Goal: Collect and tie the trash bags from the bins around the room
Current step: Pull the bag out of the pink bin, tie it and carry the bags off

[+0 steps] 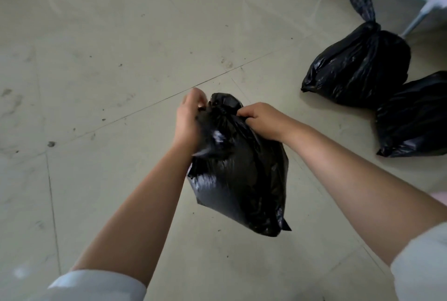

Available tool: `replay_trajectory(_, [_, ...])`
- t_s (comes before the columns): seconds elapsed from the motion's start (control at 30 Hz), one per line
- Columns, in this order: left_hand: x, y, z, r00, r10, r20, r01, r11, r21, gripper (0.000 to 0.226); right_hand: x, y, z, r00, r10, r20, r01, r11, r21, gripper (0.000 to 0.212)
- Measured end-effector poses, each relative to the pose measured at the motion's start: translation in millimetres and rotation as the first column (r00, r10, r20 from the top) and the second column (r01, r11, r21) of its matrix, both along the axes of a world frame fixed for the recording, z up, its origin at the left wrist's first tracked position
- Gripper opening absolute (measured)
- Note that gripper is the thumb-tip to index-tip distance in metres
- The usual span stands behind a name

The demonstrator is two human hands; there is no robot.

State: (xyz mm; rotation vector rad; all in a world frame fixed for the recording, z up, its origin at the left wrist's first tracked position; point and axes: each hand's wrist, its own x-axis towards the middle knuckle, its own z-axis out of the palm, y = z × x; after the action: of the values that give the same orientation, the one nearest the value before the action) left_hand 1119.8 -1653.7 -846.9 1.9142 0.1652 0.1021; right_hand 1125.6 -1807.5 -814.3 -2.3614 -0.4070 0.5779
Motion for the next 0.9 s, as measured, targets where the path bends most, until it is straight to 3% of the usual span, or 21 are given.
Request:
replay_trajectory(0.1, [-6.6, -4.0, -5.2, 0.998, -0.042, -0.055, 0.051, 0.981, 0.187, 0.016, -1.8, 2.8, -7.0, 0.999, 0.035, 0.013, -0.034, 0.996, -0.077, 0.035])
replay_trajectory(0.17, [-7.5, -4.0, -10.0, 0.992, -0.085, -0.095, 0.109, 0.95, 0.293, 0.023, -2.6, 1.0, -10.3, 1.0, 0.027, 0.001, -0.026, 0.995, -0.097, 0.034])
replay_trajectory(0.23, [-8.9, -3.2, -10.0, 0.976, -0.185, -0.114, 0.17, 0.977, -0.13, 0.027, -3.2, -6.2, -11.7, 1.0, -0.008, -0.02, 0.006, 0.995, -0.099, 0.032])
replay_trajectory(0.27, [-10.4, -3.2, -9.5, 0.966, -0.227, -0.125, 0.172, 0.922, -0.347, 0.029, -3.6, -10.6, -13.0, 0.999, -0.021, -0.026, 0.018, 0.994, -0.111, 0.032])
replay_trajectory(0.33, [-12.3, -7.1, -11.9, 0.944, -0.297, -0.143, 0.182, 0.83, -0.527, 0.026, -5.7, -17.9, -17.3, 0.999, -0.036, -0.034, 0.031, 0.992, -0.125, 0.033])
replay_trajectory(0.47, [-19.4, -18.3, -25.5, 0.938, -0.323, -0.127, 0.181, 0.769, -0.613, 0.026, -10.0, -22.5, -25.0, 0.998, -0.035, -0.056, 0.025, 0.984, -0.177, 0.033])
replay_trajectory(0.6, [-21.0, -19.3, -32.3, 0.913, -0.387, -0.128, 0.263, 0.8, -0.54, 0.025, -14.8, -27.5, -30.4, 0.996, -0.025, -0.091, 0.003, 0.972, -0.235, 0.035])
replay_trajectory(0.7, [-26.0, -26.9, -35.7, 0.921, -0.324, -0.216, 0.168, 0.832, -0.529, 0.024, -17.7, -28.0, -31.5, 0.994, 0.007, -0.114, -0.037, 0.963, -0.265, 0.039])
replay_trajectory(0.8, [-29.5, -31.9, -40.8, 0.939, -0.291, -0.184, 0.133, 0.799, -0.586, 0.032, -19.1, -27.3, -29.6, 0.99, 0.027, -0.141, -0.066, 0.958, -0.279, 0.04])
replay_trajectory(0.9, [-31.0, -28.8, -41.4, 0.922, -0.337, -0.191, 0.122, 0.72, -0.683, 0.038, -20.6, -27.2, -29.5, 0.951, 0.089, -0.296, -0.184, 0.932, -0.312, 0.037])
